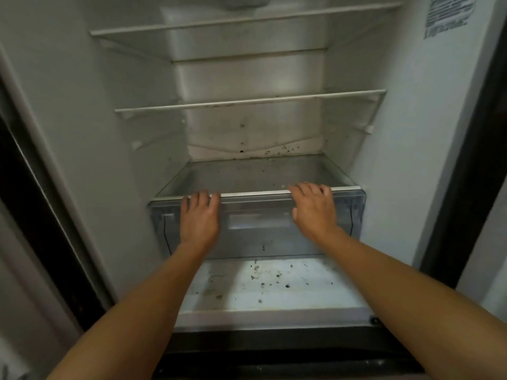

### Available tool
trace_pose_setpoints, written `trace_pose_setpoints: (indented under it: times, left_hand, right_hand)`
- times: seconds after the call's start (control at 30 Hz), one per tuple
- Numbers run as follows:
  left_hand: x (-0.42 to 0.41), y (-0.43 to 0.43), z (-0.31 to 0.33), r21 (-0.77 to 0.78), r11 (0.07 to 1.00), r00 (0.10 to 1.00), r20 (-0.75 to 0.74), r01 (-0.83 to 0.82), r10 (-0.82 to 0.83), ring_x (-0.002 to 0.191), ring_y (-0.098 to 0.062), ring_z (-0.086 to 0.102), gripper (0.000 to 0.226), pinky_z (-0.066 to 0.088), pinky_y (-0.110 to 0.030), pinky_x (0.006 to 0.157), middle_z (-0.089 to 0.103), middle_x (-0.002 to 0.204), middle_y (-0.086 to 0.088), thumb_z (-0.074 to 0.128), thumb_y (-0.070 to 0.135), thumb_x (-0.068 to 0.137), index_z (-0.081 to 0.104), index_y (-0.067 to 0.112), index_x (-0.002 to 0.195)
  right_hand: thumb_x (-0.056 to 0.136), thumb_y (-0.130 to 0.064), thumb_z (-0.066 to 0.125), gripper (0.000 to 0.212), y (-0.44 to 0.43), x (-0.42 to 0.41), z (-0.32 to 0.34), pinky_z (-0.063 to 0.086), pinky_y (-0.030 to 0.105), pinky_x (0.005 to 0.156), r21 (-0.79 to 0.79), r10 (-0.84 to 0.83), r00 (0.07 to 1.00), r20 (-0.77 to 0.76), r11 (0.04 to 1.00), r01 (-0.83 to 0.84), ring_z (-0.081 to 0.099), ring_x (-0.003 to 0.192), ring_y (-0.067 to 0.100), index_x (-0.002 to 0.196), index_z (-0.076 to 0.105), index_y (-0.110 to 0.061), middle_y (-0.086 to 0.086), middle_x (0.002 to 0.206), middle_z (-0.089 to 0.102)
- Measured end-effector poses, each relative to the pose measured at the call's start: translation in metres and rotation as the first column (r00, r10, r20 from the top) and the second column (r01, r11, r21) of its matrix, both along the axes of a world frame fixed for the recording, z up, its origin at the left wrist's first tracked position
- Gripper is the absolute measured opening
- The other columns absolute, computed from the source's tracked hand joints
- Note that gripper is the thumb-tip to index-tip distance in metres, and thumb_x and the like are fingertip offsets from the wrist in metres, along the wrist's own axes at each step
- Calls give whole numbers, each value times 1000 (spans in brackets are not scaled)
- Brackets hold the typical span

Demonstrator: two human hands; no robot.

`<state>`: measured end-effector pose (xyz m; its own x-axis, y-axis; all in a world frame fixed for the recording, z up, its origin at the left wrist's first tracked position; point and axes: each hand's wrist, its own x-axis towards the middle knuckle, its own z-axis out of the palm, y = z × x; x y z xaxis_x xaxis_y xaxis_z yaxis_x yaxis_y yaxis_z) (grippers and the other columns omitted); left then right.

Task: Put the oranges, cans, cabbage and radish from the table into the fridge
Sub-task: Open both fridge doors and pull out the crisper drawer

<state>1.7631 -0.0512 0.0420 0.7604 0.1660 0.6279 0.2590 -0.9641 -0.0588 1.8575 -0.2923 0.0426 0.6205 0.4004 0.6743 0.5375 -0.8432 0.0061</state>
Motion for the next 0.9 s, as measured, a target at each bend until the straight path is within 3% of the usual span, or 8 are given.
trace_pose_setpoints:
  times: [0.2, 0.37, 0.5, 0.9]
  left_hand:
    - [-21, -8, 5, 80, 997, 1000, -10, 11, -11, 106, -42, 58, 35, 44, -53, 90, 64, 106, -24, 63, 0, 75, 61, 4, 110]
    - [-63, -15, 12, 91, 995, 999, 1, 42, -42, 87, -36, 56, 28, 42, -49, 91, 60, 91, -17, 64, 1, 75, 58, 6, 101]
    - [-99, -18, 14, 133, 988, 996, -18, 84, -82, 77, -31, 50, 23, 42, -41, 76, 56, 82, -12, 71, 7, 73, 56, 11, 90]
    - [-187, -39, 12, 120, 979, 983, 59, 167, -175, 77, -30, 48, 9, 36, -41, 72, 54, 82, -11, 62, 15, 85, 56, 12, 91]
  right_hand:
    - [75, -5, 68, 52, -9, -21, 0, 33, 42, 96, 17, 7, 1000, -4, 1000, -7, 55, 115, 29, 126, 58, -11, 10, 122, 63]
    - [74, -5, 66, 37, -17, -64, 7, 33, 42, 90, 31, -59, 998, 14, 998, 59, 57, 95, 31, 110, 64, -12, 8, 99, 65]
    - [64, -2, 72, 37, -27, -102, 9, 27, 37, 81, 53, -78, 996, 39, 996, 76, 58, 83, 31, 99, 68, -12, 8, 86, 65]
    - [71, -4, 66, 33, -50, -197, 11, 30, 39, 81, 70, -93, 996, 16, 993, 91, 55, 89, 31, 104, 67, -13, 8, 91, 65]
